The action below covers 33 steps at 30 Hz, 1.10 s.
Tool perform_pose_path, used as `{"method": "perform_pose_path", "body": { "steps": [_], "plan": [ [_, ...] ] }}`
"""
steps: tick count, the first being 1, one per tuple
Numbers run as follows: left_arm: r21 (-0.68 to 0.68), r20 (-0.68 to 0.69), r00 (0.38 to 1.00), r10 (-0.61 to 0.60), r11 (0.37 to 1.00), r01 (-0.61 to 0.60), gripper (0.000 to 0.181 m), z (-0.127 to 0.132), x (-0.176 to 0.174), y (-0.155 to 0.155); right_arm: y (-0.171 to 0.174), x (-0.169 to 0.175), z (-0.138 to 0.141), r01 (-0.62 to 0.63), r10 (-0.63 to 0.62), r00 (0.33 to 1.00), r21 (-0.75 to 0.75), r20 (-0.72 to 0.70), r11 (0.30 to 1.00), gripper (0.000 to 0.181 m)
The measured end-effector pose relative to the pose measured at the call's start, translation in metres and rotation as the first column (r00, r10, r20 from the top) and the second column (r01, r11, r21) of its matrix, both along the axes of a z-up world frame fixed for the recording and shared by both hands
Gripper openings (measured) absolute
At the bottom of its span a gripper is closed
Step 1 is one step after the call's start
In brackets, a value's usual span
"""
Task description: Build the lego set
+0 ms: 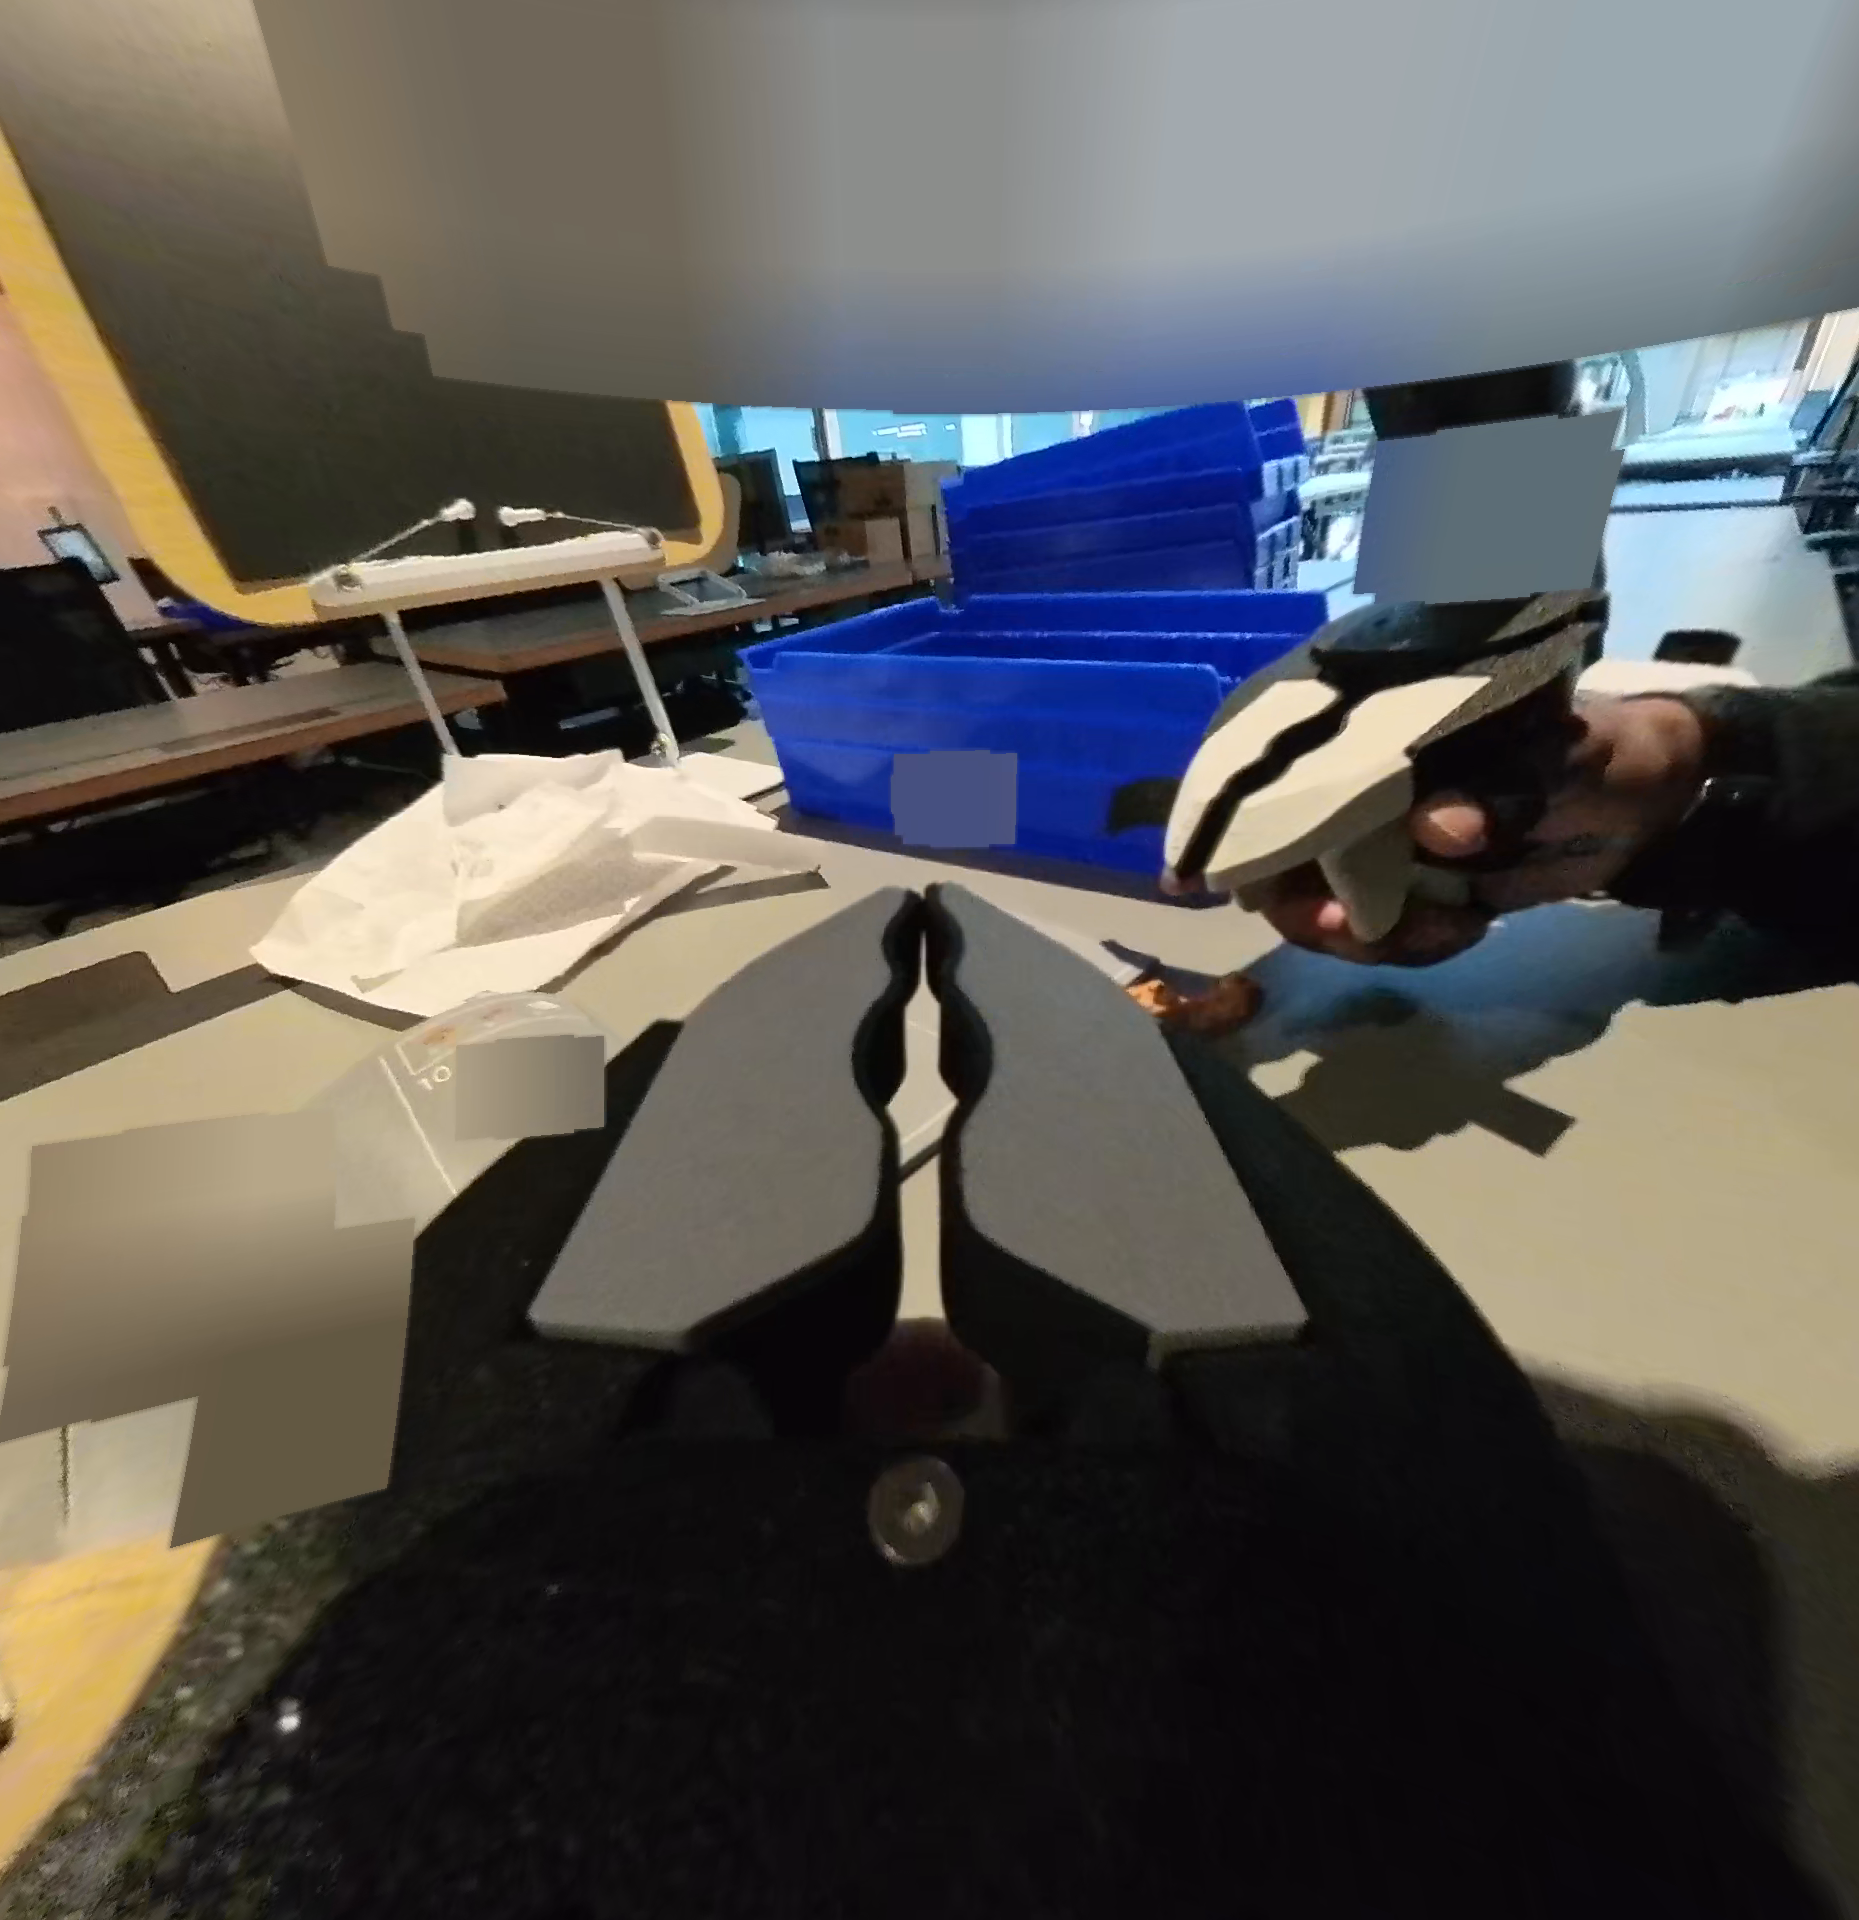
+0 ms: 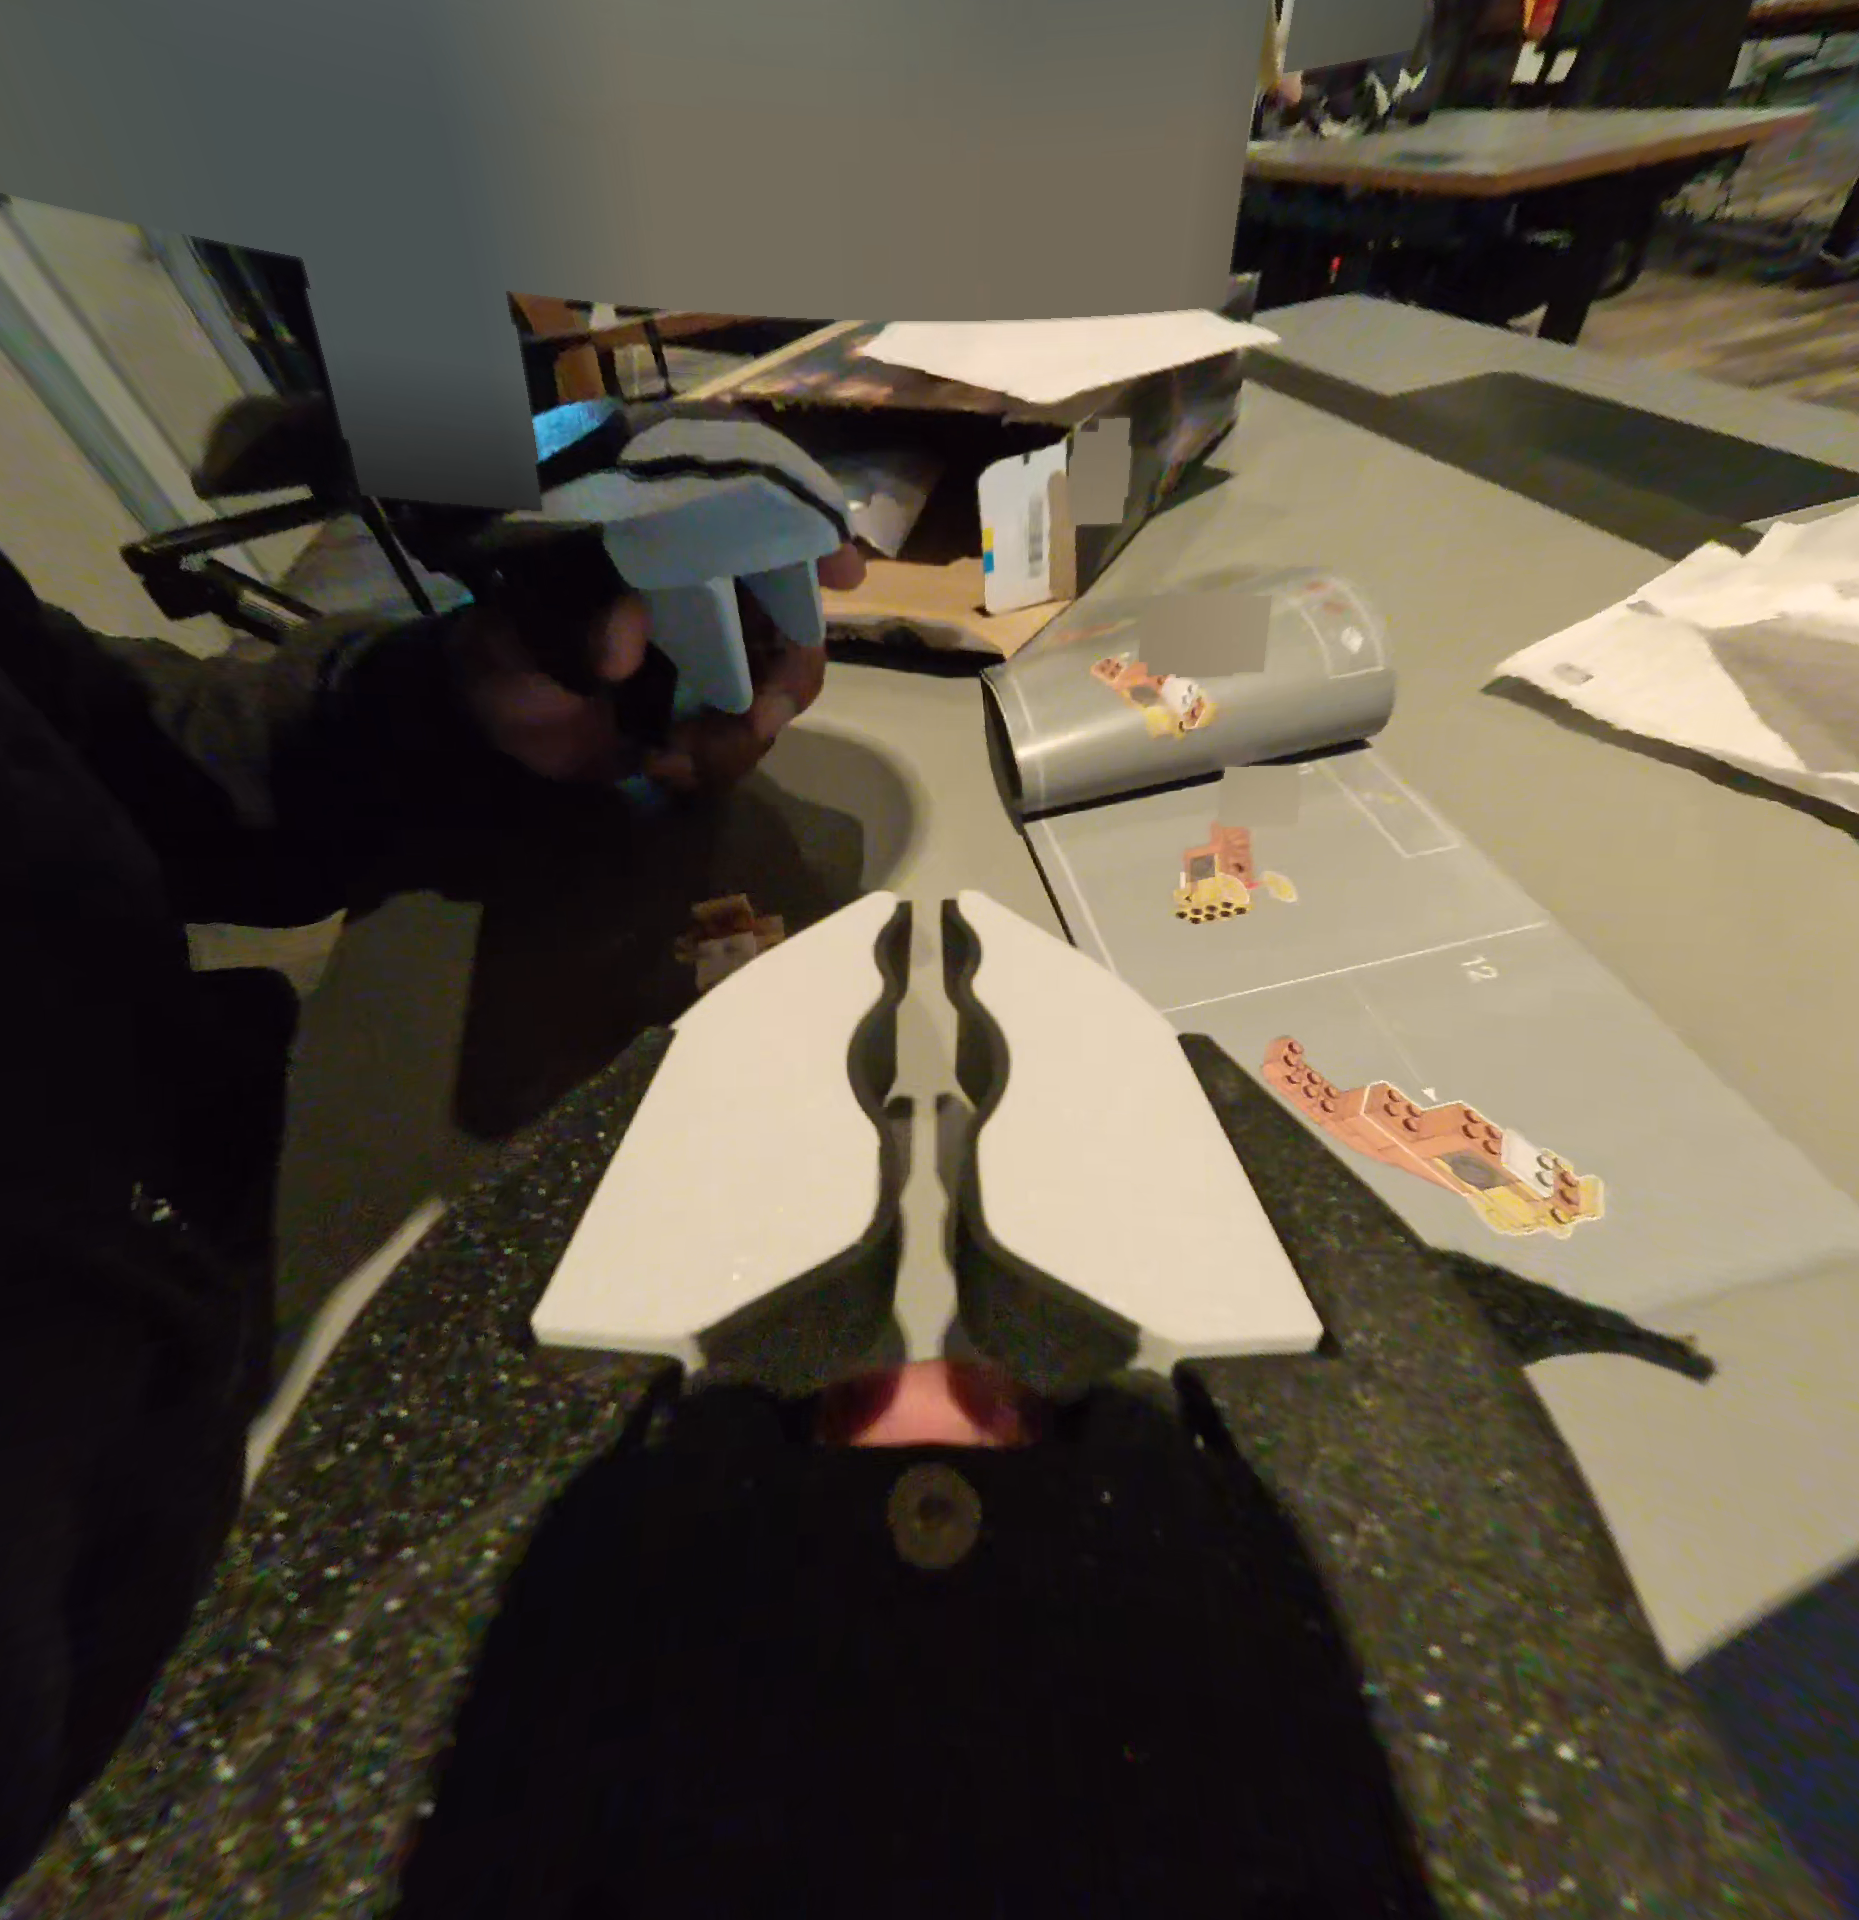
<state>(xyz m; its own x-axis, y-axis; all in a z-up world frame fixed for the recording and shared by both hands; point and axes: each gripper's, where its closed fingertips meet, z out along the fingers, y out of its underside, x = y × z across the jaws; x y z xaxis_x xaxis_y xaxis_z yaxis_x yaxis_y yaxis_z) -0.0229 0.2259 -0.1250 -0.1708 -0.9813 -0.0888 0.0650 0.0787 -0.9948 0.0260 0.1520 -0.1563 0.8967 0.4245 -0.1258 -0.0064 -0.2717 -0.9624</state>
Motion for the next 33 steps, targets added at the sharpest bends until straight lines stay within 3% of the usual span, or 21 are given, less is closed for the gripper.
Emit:
{"method": "perform_pose_path", "body": {
  "steps": [6,18,33],
  "plan": [
    [-0.011,0.015,1.0,0.004,1.0,-0.004,0.0,0.002,0.002,0.004,-0.003,0.01,0.001,0.03,-0.028,0.999,0.054,-0.023,0.998,0.0],
    [0.096,-0.041,0.999,-0.002,0.995,0.006,0.0,-0.009,0.008,-0.007,-0.002,0.014,-0.001,0.03,-0.028,0.997,0.021,-0.068,0.999,0.0],
    [0.101,-0.043,0.999,-0.001,0.995,0.005,0.0,-0.009,0.007,-0.009,-0.001,0.014,-0.002,0.022,-0.022,0.996,0.007,-0.086,1.0,0.0]
  ]
}}
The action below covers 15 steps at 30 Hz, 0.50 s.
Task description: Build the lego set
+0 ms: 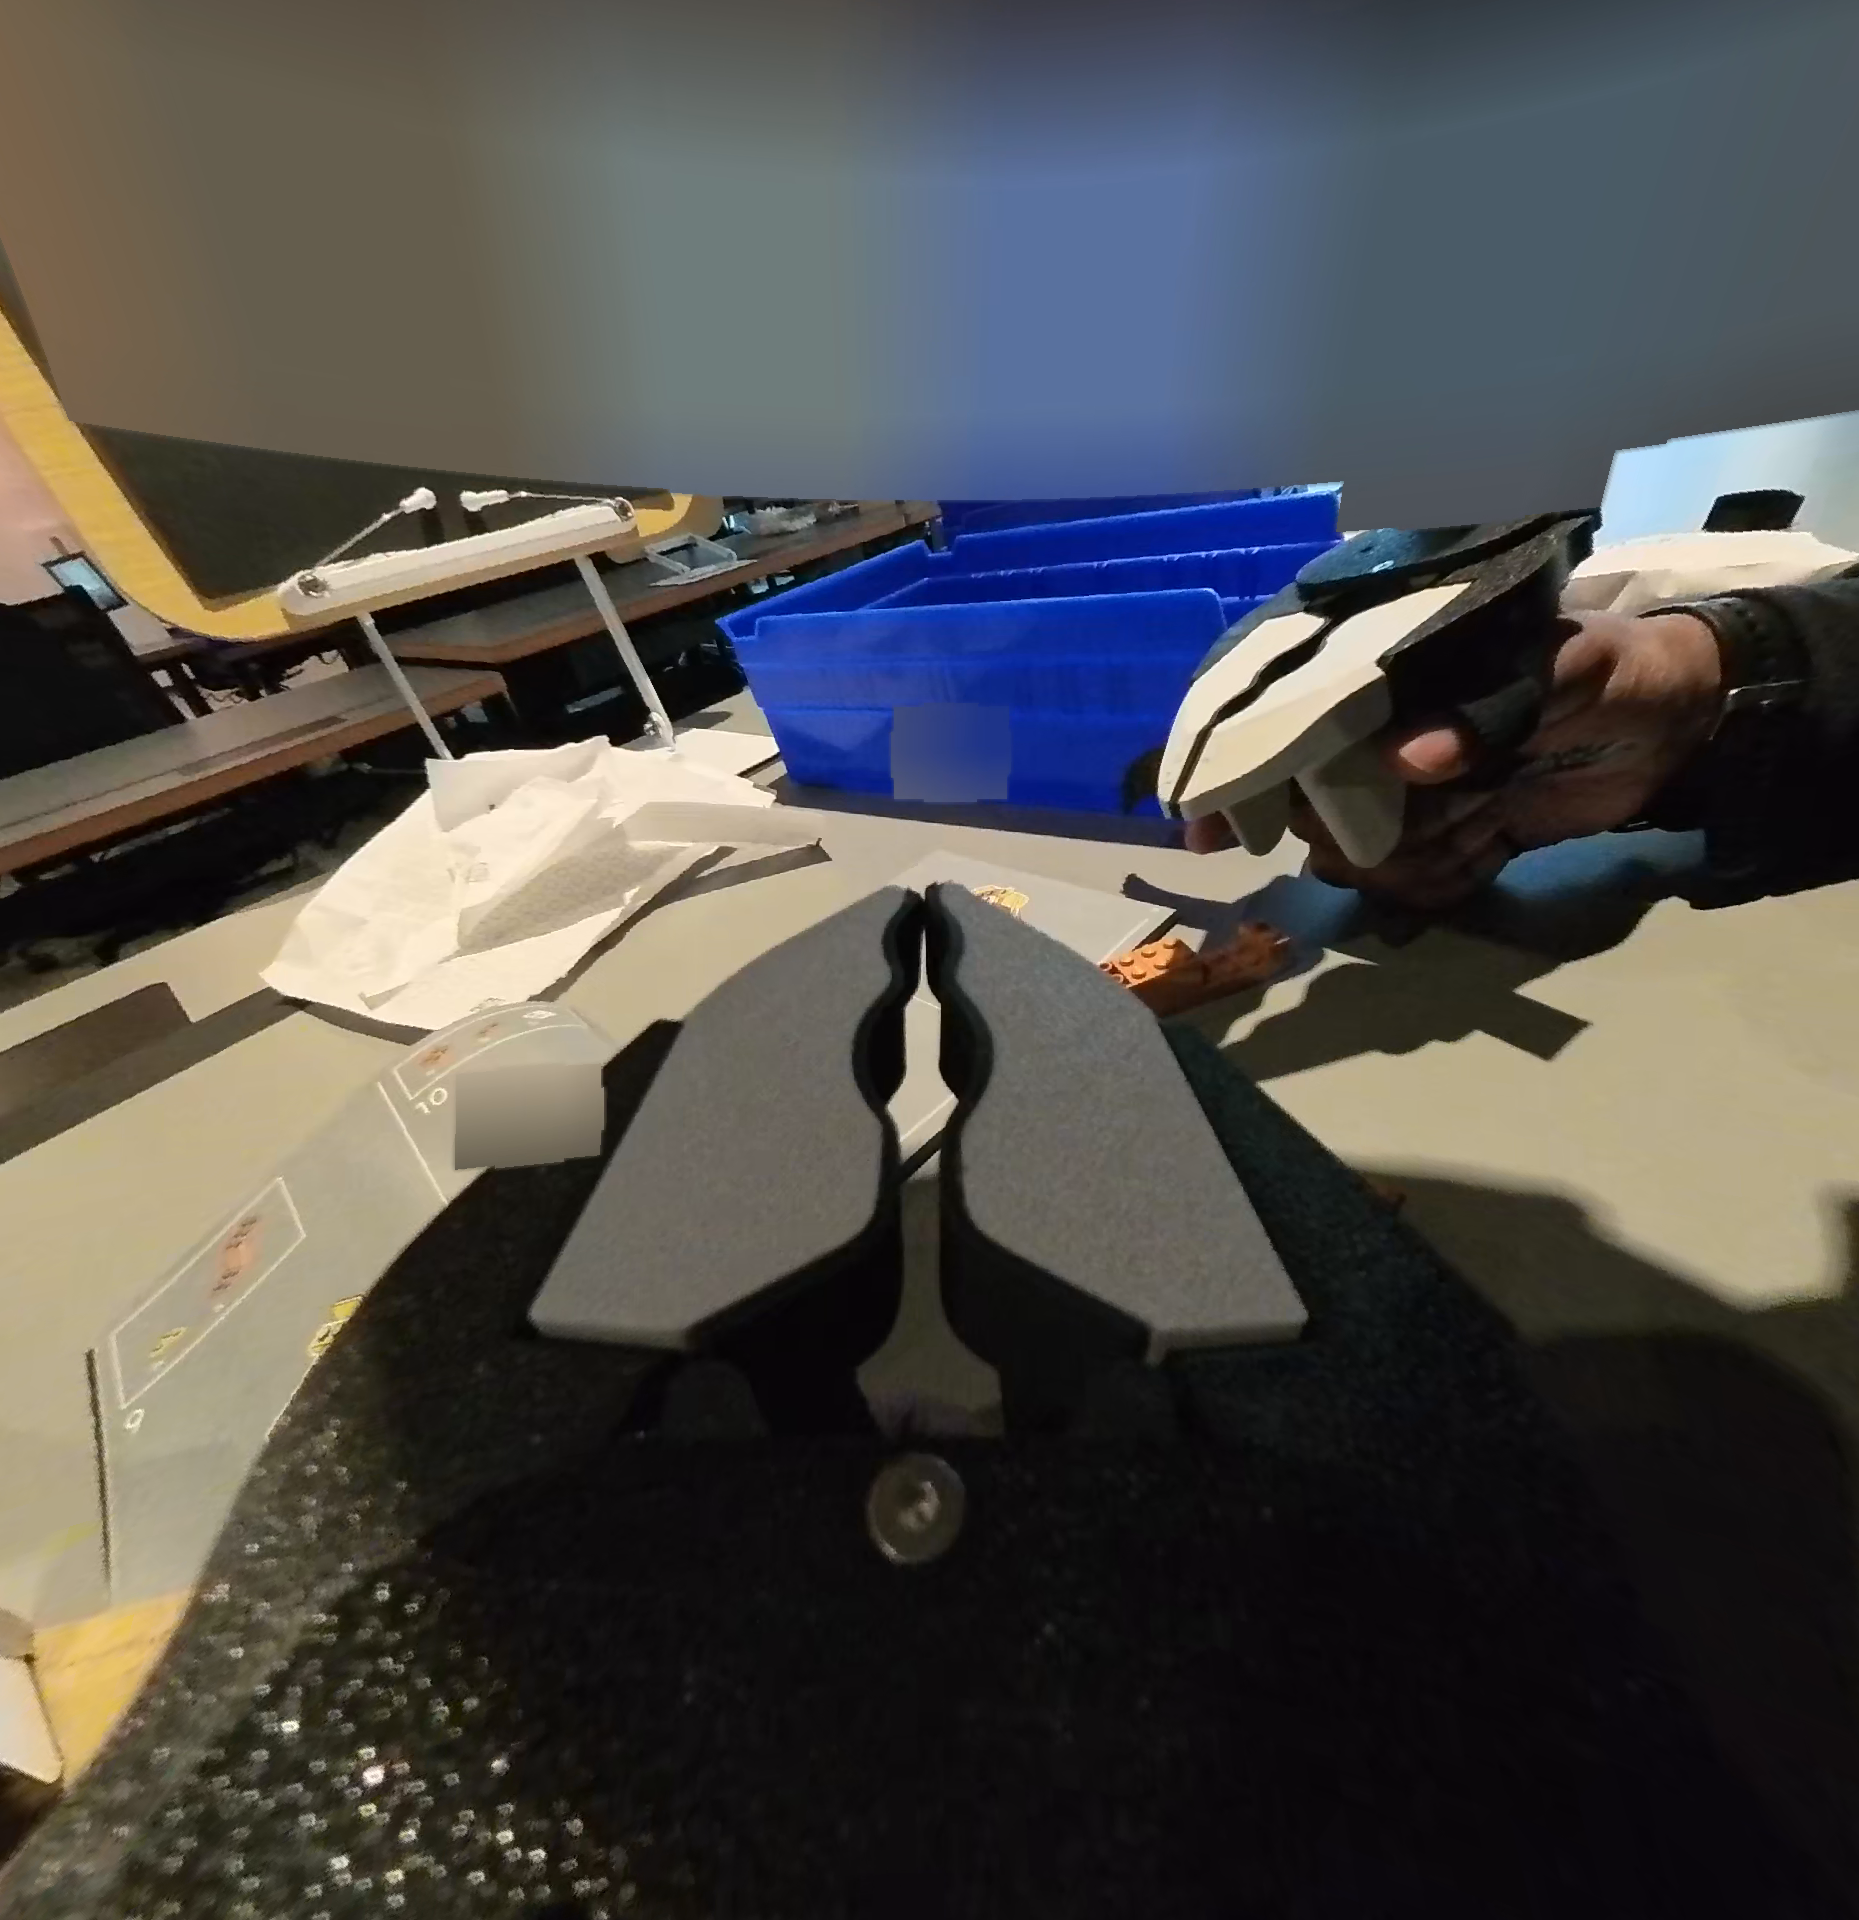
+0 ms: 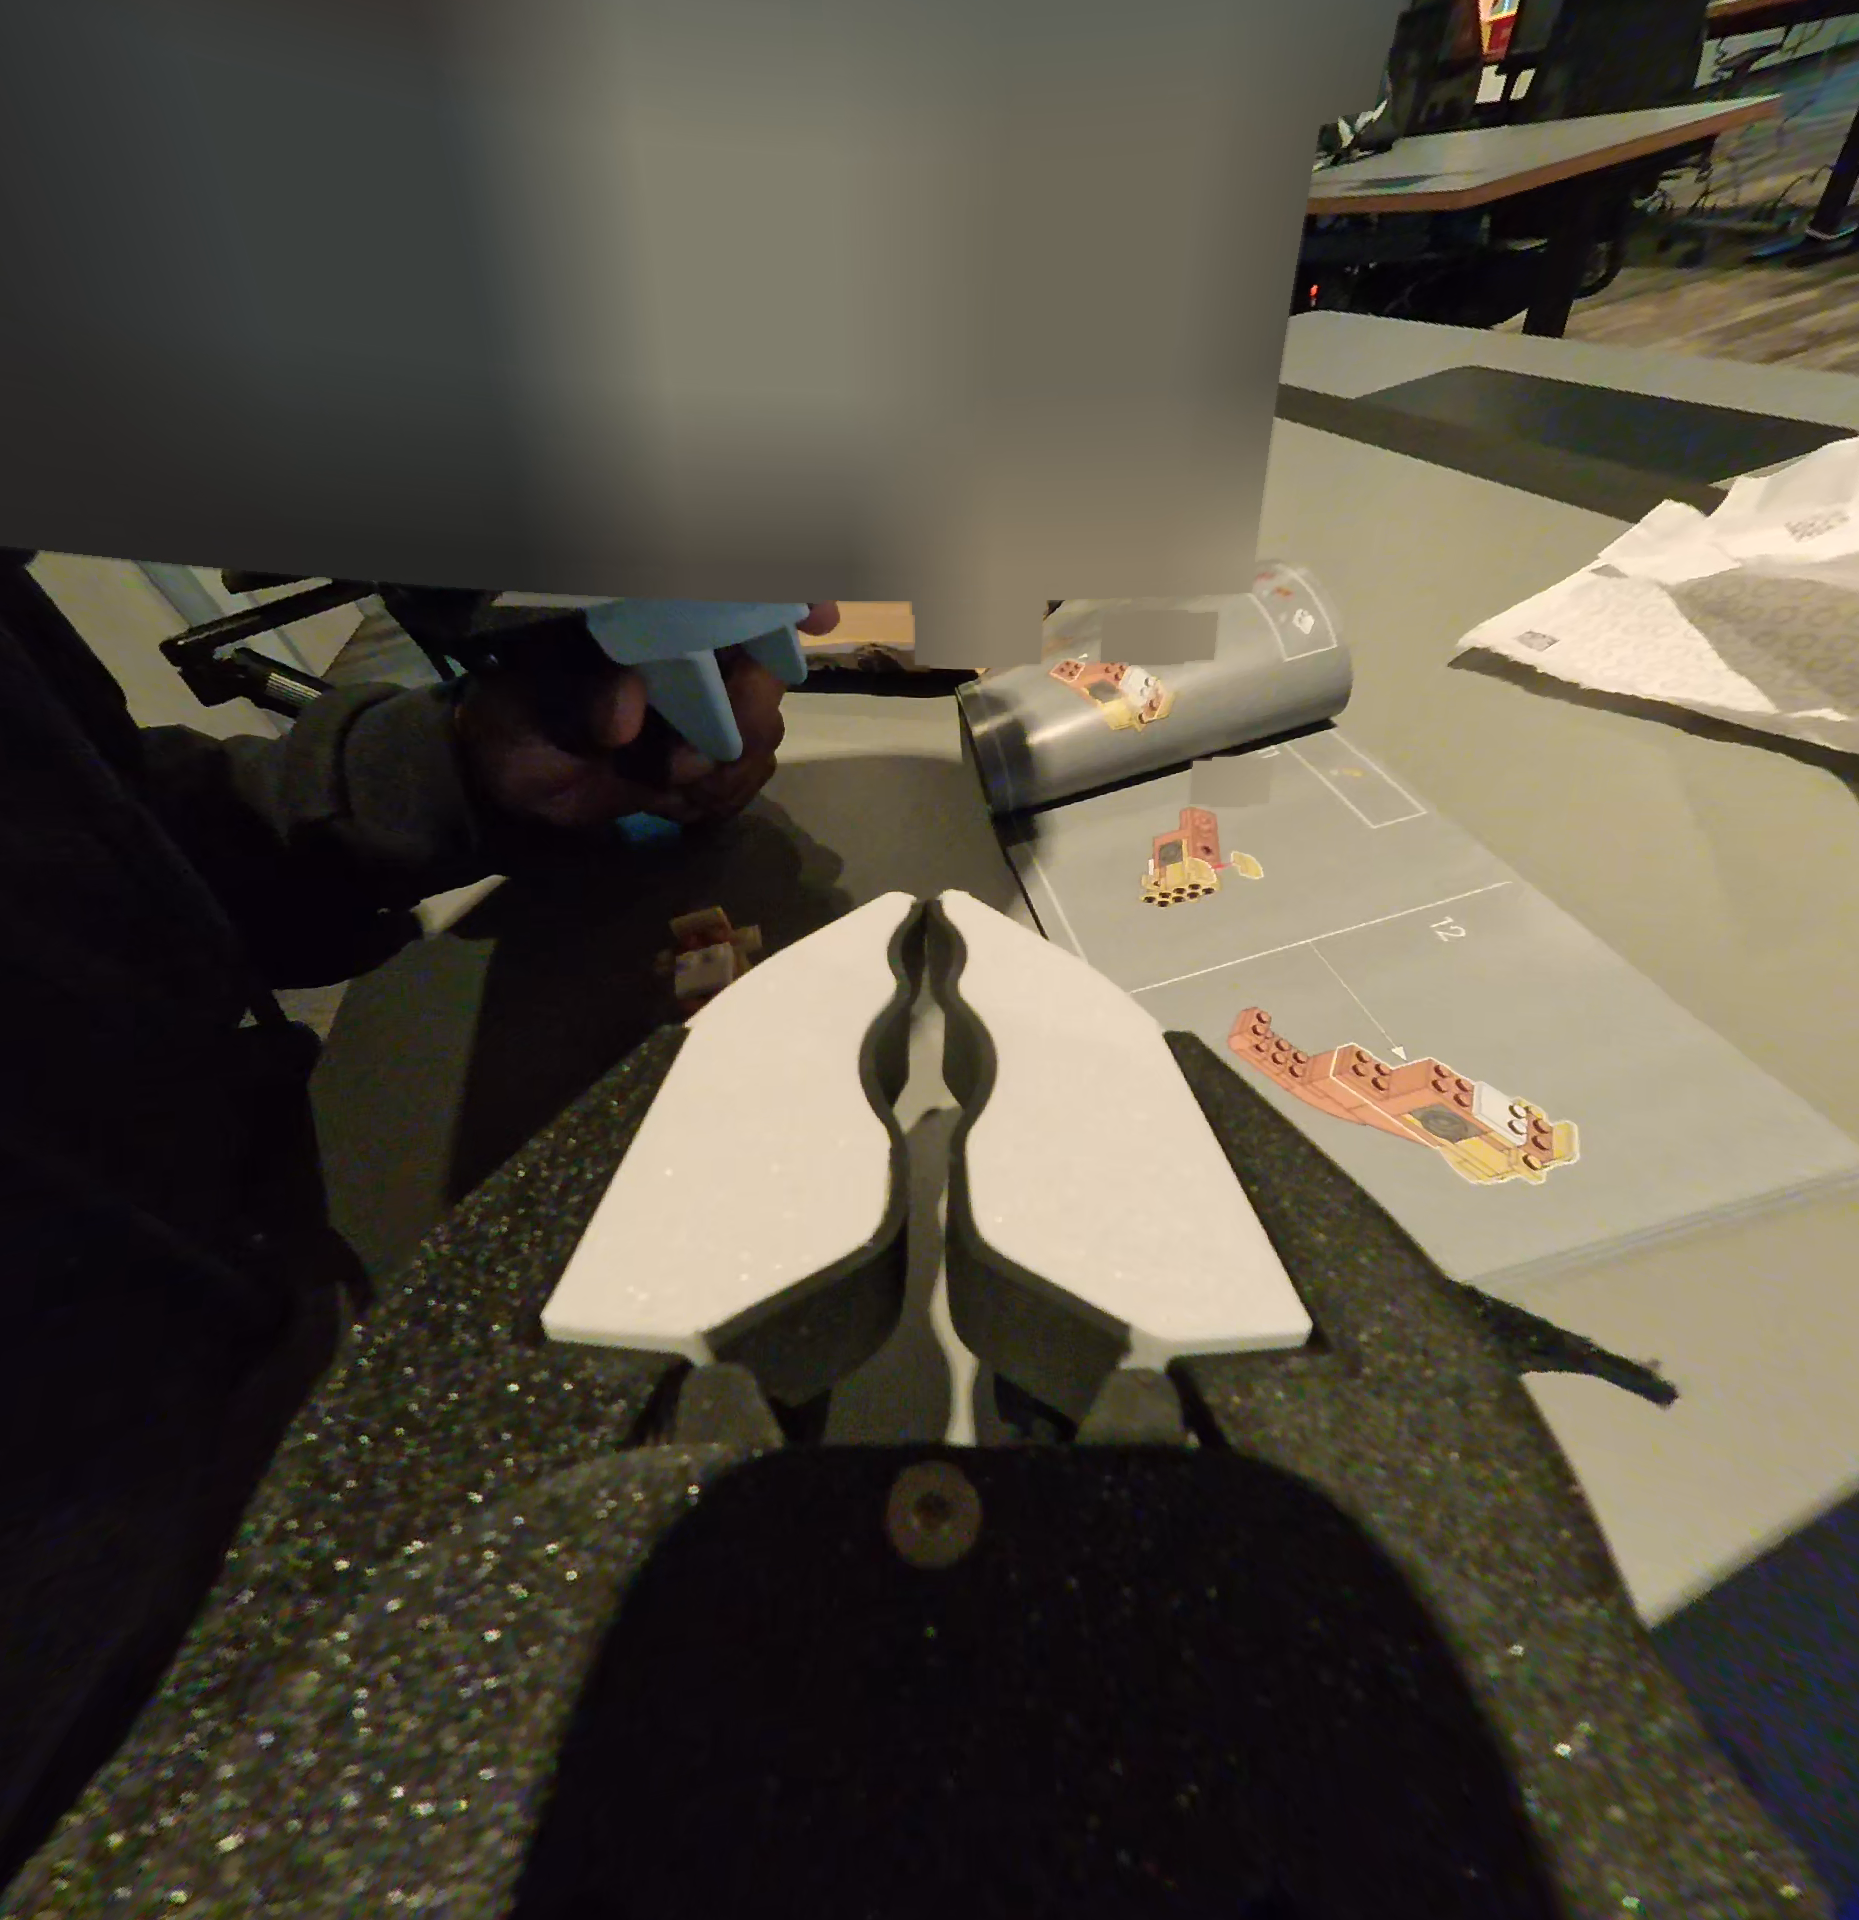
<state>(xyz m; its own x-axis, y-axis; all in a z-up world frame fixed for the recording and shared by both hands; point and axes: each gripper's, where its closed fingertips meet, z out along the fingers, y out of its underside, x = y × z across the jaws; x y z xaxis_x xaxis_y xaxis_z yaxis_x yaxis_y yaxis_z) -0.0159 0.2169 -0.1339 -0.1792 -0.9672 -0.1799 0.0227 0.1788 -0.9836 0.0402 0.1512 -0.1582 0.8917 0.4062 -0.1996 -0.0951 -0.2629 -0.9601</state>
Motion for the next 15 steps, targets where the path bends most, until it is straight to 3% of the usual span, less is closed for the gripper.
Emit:
{"method": "perform_pose_path", "body": {
  "steps": [6,9,12,15],
  "plan": [
    [0.006,-0.004,1.0,-0.007,1.0,0.007,0.0,-0.001,0.0,-0.002,0.0,-0.001,-0.001,-0.006,0.006,1.0,-0.006,0.005,1.0,0.0],
    [0.047,-0.004,0.997,-0.073,0.996,0.073,0.011,-0.002,-0.003,-0.011,0.0,-0.002,-0.002,-0.011,0.011,1.0,-0.01,0.009,1.0,0.0],
    [0.221,-0.036,0.977,-0.208,0.952,0.211,0.021,-0.014,-0.015,-0.025,0.0,-0.003,-0.002,-0.015,0.015,1.0,-0.007,0.015,1.0,0.0],
    [0.411,-0.165,0.944,-0.284,0.851,0.328,0.031,-0.036,-0.03,-0.036,-0.001,-0.005,-0.002,-0.023,0.023,0.999,-0.004,0.023,1.0,0.0]
  ]
}}
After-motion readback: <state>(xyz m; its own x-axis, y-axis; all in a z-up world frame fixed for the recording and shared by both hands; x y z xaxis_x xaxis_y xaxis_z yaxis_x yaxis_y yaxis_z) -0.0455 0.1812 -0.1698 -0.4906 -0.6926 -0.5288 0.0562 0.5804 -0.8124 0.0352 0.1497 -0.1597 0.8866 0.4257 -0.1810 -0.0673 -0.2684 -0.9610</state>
